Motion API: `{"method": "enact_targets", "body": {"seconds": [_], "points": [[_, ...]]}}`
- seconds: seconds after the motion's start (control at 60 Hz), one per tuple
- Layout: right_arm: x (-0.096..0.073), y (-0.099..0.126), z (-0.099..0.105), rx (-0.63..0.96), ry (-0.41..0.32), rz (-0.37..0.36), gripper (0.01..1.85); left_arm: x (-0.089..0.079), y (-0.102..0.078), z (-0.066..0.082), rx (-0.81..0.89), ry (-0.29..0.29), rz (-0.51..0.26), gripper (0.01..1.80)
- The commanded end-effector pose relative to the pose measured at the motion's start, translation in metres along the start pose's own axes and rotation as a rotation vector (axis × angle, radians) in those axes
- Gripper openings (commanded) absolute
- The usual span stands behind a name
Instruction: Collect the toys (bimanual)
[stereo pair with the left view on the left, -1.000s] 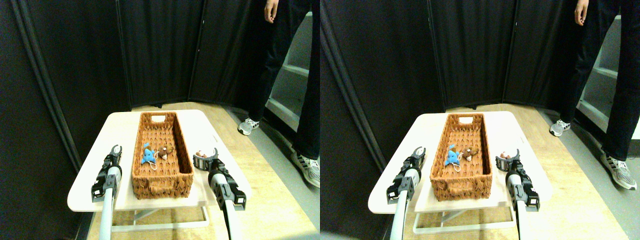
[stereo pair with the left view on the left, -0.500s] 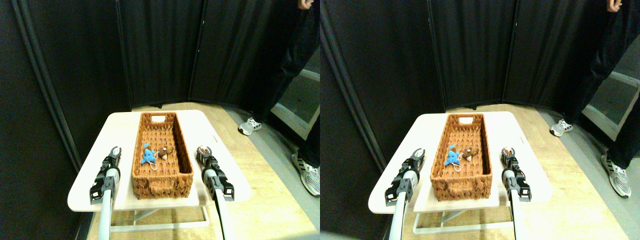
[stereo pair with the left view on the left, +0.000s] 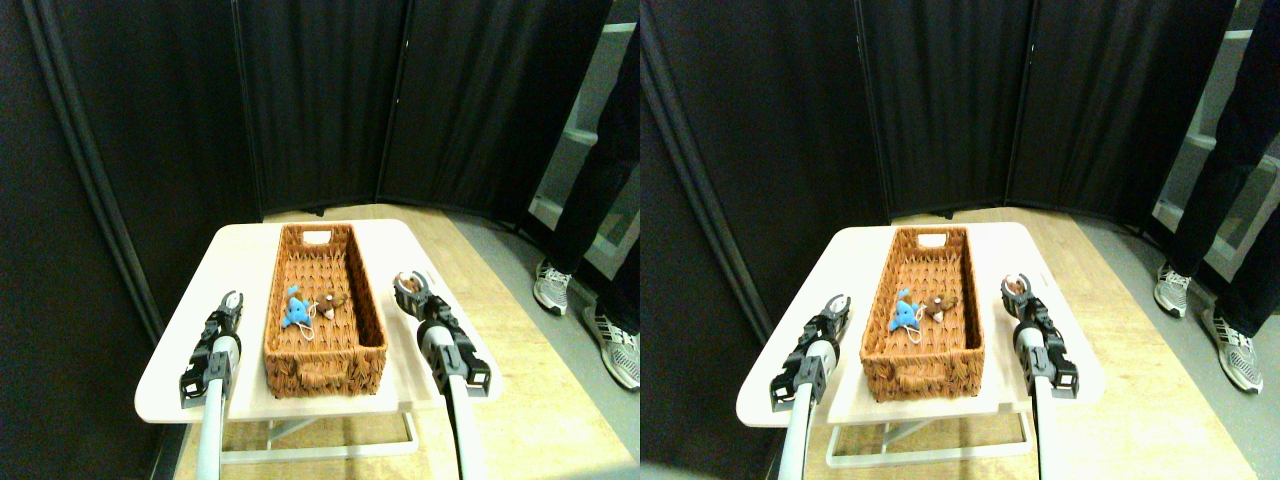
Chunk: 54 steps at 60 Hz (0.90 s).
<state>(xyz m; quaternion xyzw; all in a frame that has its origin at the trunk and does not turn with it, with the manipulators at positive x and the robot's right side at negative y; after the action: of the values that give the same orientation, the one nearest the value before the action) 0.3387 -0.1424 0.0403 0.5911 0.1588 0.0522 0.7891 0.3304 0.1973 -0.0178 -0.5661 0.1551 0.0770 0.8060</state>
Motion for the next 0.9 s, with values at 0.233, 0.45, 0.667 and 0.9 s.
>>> {"method": "enact_targets", "body": {"seconds": [0.233, 0.45, 0.667, 0.9], "points": [[0.003, 0.074, -0.028, -0.076, 0.130, 0.145, 0.01, -0.001, -0.007, 0.003, 0.015, -0.034, -0.057, 0.01], [0.008, 0.098, -0.056, -0.090, 0.157, 0.192, 0.01, -0.001, -0.002, 0.009, 0.012, -0.068, -0.061, 0.01], [0.009, 0.107, -0.085, -0.038, 0.203, 0.197, 0.01, -0.004, -0.002, 0.012, 0.016, -0.091, -0.083, 0.01], [0.009, 0.087, -0.097, -0.033, 0.232, 0.135, 0.01, -0.009, -0.003, 0.016, 0.014, -0.093, -0.107, 0.01]]}}
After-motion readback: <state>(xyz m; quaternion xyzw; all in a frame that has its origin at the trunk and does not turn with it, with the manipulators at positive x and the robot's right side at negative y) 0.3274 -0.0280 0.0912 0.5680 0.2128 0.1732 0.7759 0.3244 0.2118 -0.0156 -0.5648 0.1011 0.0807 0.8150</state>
